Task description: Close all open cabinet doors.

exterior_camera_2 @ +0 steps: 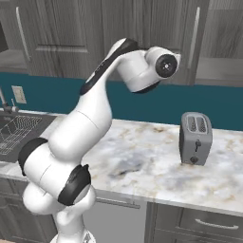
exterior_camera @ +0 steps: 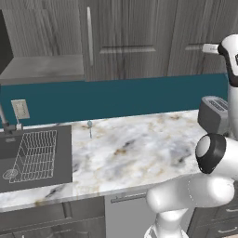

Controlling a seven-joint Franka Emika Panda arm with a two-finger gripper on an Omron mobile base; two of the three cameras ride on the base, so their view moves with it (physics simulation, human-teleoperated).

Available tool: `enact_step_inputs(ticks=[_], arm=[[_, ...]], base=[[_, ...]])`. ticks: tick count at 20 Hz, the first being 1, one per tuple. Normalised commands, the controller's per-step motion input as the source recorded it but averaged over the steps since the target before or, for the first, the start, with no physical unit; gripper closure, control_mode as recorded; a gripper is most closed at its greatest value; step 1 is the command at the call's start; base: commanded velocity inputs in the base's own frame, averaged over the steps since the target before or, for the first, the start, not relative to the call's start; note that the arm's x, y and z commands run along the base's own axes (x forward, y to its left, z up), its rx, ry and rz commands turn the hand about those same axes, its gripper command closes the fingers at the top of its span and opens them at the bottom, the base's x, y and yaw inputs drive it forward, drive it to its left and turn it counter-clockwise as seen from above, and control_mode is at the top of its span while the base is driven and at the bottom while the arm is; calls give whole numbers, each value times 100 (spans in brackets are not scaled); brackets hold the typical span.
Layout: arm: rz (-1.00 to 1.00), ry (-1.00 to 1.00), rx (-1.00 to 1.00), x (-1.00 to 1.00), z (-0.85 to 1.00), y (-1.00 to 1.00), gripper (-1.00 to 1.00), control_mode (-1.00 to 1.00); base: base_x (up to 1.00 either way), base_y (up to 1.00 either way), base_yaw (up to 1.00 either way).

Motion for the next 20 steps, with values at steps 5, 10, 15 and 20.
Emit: enact_step_inputs(ticks=[5,10,15,20], arm=[[26,7,3,100,-36,7,-100,-100],[19,6,-2,43,-20,33,-100,-100],[9,-10,-19,-90,-14,93,-100,-100],[5,-24,-26,-100,-28,100,-100,-100]], base=[[0,0,0],[0,0,0],[0,0,0],[0,0,0]])
